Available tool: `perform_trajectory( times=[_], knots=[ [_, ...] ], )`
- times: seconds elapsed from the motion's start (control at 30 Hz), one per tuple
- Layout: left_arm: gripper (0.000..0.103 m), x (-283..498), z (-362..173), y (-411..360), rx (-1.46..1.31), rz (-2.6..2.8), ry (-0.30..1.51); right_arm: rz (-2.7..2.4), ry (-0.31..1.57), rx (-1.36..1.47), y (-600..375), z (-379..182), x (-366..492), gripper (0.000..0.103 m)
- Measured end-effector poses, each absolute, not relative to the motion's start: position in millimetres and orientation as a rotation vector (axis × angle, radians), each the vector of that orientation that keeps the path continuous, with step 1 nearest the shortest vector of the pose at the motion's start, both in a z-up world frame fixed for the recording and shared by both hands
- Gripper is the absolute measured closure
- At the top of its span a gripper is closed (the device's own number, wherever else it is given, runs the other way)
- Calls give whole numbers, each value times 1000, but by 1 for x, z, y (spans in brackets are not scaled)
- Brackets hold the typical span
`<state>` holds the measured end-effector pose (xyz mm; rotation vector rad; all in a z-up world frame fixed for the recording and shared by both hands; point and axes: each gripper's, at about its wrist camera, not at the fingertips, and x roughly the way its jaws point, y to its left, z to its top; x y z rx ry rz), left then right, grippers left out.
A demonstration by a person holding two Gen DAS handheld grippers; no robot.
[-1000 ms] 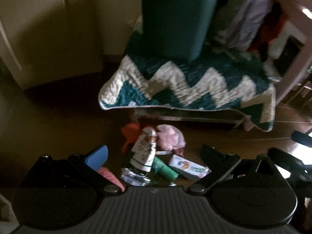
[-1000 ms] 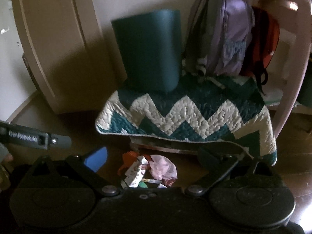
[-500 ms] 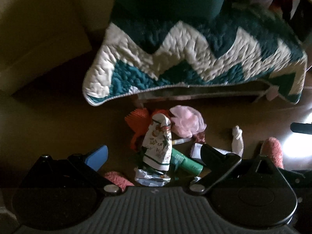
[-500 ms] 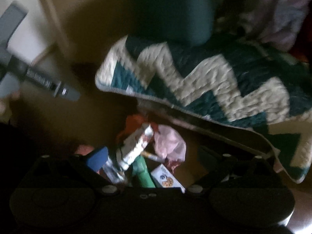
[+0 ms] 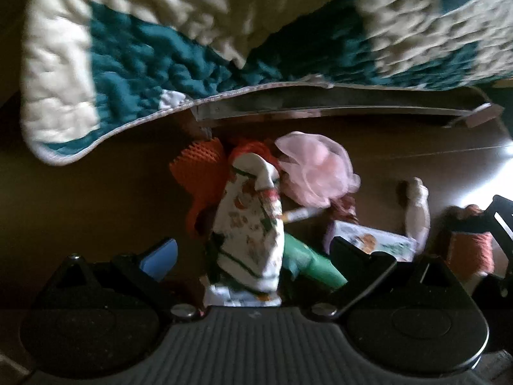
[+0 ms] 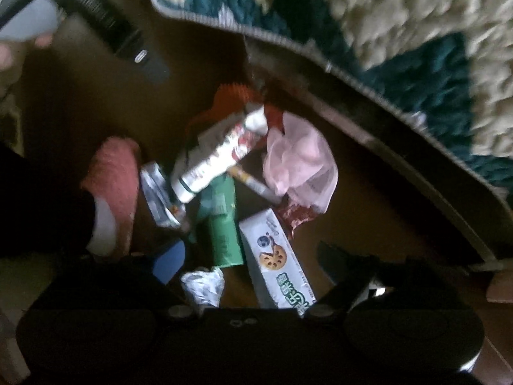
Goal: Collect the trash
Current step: 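Lower both tools toward the trash pile on the floor, then grasp the patterned sock with the left tool while the right tool grasps the cookie packet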
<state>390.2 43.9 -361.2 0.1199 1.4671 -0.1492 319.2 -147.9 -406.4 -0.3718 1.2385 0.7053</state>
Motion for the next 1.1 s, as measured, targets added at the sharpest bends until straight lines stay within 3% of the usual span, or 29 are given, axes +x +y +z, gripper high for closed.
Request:
perform_trajectory(
  times=[0.37, 0.73, 0.77, 0.83, 0.93, 1.0, 1.1],
  knots=[
    [1, 418, -481, 37, 29, -114, 1616, 713, 1370, -442, -147, -502, 346, 15],
    [4, 417, -543, 43, 11, -69, 1664, 745, 1429, -469, -139, -555, 351, 21],
    [7, 417, -547, 45, -2, -62, 1671, 747, 1432, -471, -138, -558, 351, 21],
    [31, 417, -553, 50, -32, -58, 1689, 747, 1435, -477, -137, -564, 351, 24],
    [47, 418, -560, 58, -83, -53, 1712, 744, 1431, -483, -135, -569, 349, 30],
    [52, 417, -563, 61, -111, -60, 1720, 741, 1431, -492, -135, -570, 348, 34],
    [69, 417, -562, 62, -122, -75, 1713, 734, 1425, -515, -133, -572, 346, 47]
  ],
)
